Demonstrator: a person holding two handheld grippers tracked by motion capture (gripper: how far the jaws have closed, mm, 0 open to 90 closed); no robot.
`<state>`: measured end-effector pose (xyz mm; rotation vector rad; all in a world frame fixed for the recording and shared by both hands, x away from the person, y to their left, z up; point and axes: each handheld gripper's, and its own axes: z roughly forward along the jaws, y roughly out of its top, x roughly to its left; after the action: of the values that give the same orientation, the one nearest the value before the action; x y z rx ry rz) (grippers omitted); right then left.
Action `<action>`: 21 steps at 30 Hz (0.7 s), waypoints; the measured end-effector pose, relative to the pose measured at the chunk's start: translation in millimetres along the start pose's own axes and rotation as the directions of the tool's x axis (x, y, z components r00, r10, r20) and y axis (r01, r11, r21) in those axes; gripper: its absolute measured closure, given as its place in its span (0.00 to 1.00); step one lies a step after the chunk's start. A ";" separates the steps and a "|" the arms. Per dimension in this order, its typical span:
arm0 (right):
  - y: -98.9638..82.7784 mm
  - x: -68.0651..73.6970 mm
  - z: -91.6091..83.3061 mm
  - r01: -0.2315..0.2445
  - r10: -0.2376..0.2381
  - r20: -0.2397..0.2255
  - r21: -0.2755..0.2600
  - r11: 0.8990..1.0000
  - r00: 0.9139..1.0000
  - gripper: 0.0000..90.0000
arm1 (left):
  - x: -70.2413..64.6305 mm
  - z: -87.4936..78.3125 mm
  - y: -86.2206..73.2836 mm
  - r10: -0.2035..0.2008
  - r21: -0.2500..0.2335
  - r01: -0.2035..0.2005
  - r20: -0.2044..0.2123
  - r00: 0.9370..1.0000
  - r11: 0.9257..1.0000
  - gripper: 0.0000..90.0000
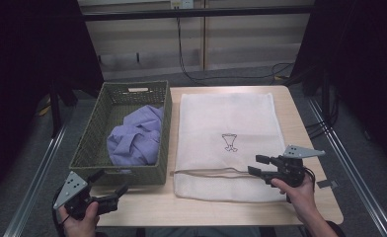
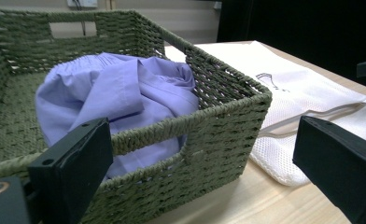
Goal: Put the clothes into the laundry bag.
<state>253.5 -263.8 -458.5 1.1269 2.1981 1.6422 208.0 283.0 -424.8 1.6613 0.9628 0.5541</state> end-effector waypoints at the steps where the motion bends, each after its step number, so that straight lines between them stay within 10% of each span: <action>1: 0.0 0.0 0.0 0.000 0.000 0.000 0.000 1.000 1.000 0.43 | -0.4 -0.3 0.0 -0.004 -0.006 0.004 -0.002 1.000 1.000 0.06; 9: 10.5 7.0 23.6 -0.041 0.053 -0.097 0.123 0.992 0.994 0.45 | -2.9 1.8 -0.4 -0.007 -0.001 0.007 0.013 1.000 1.000 0.06; 21: 29.1 -2.8 56.9 0.004 0.022 -0.114 0.221 0.975 0.993 0.57 | -0.9 5.7 -0.2 -0.004 0.010 0.004 0.014 1.000 1.000 0.06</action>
<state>299.9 -220.0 -455.1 1.1210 2.5044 1.5313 211.9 279.0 -426.6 1.6702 0.9594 0.5349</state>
